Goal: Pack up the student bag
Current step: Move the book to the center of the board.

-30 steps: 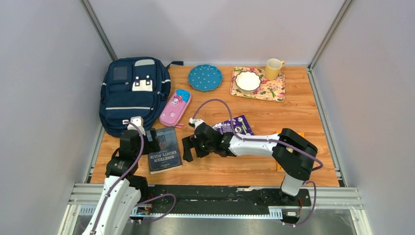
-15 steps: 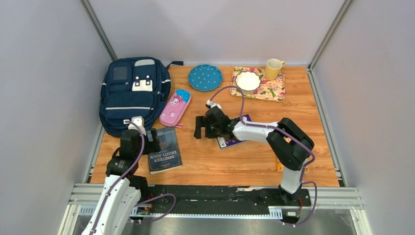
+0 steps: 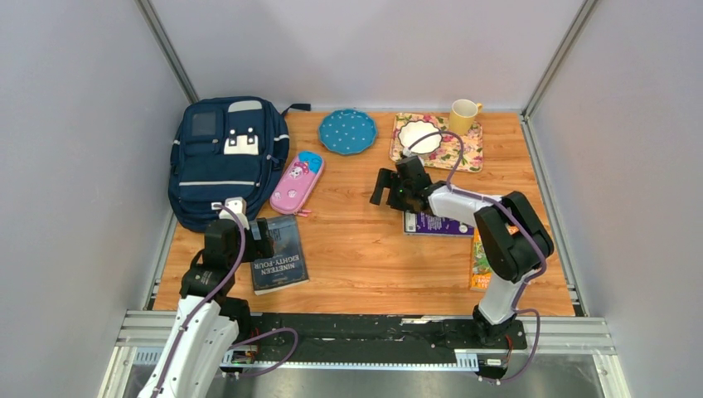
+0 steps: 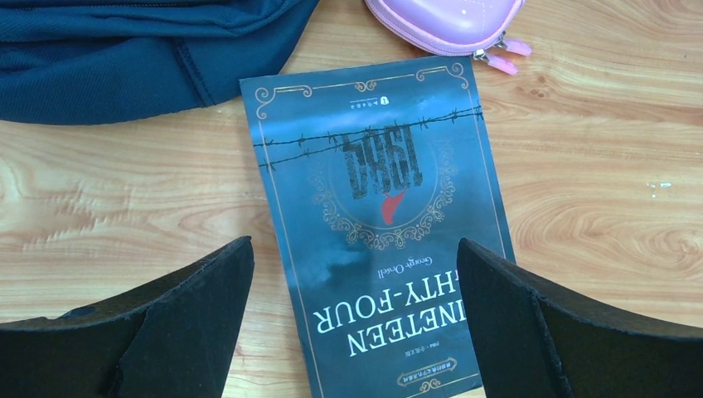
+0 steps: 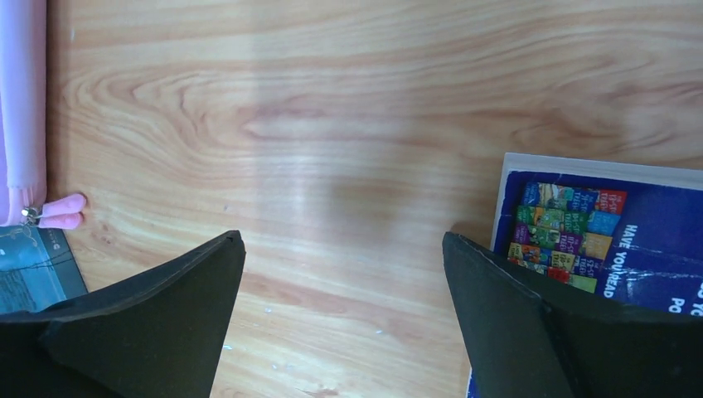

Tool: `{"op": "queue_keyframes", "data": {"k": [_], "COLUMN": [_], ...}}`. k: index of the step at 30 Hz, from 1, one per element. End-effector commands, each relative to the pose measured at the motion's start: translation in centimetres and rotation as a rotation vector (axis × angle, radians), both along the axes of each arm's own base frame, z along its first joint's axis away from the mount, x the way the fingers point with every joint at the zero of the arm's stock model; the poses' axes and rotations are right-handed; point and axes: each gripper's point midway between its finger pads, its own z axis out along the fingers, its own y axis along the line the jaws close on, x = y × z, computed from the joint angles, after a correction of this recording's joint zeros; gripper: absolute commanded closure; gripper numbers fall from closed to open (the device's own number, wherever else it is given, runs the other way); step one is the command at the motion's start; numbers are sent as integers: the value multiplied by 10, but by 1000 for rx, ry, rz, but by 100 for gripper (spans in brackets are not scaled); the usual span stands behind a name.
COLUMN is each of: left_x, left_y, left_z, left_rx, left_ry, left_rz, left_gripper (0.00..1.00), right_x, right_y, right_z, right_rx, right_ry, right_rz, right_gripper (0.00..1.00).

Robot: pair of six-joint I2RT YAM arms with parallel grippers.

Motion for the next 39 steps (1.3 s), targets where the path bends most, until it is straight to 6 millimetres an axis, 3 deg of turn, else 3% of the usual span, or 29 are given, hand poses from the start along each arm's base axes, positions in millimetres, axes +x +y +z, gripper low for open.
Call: {"op": "queue_keyframes", "data": {"k": [1,2,4,7,8,9,11,13,17,20,23,24,28,32,33,36,39], "left_x": [4,4,4,4,4,4,4,4,4,4,4,4,4,4,4,4,4], "left_y": [-4,-5,-6,-6,-5,-5,-6,-7,-7,-7,-7,-7,-7,-7,-7,-7,-7], "left_z": [5,5,5,6,6,5,6,5,5,5,4,5,5,5,6,5,5], "left_rx": [-1,-2,-6,-6,-5,-5,-8,-9,-9,-7,-9,-9,-13,-13,-13,-11,-12], "left_ry": [-30,-32,-33,-37,-36,-34,-37,-37,-35,-36,-32,-35,-35,-38,-40,-40,-38], "left_rz": [-36,-37,-42,-44,-41,-41,-43,-46,-49,-49,-47,-49,-47,-47,-47,-46,-48], "left_gripper": [1,1,1,1,1,1,1,1,1,1,1,1,1,1,1,1,1], "right_x": [12,6,-14,-58,-67,-83,-98,-115,-119,-103,-81,-73,-53,-78,-93,-108,-101], "right_y": [-22,-25,-9,11,12,5,-2,-18,-47,-53,-76,-92,-112,-92,-93,-113,-136], "right_z": [18,19,41,50,47,28,17,-8,-31,-31,-34,-40,-38,-34,-40,-36,-32], "right_rx": [37,1,37,65,54,17,12,-13,-103,-133,-210,-243,-255,-115,-119,-140,-180], "right_ry": [-12,-28,-66,-59,-45,12,55,111,135,102,100,116,128,169,181,170,123], "right_rz": [78,119,220,317,314,263,207,108,-21,-42,-126,-181,-232,-174,-166,-279,-385], "right_gripper": [1,1,1,1,1,1,1,1,1,0,0,0,0,0,0,0,0]}}
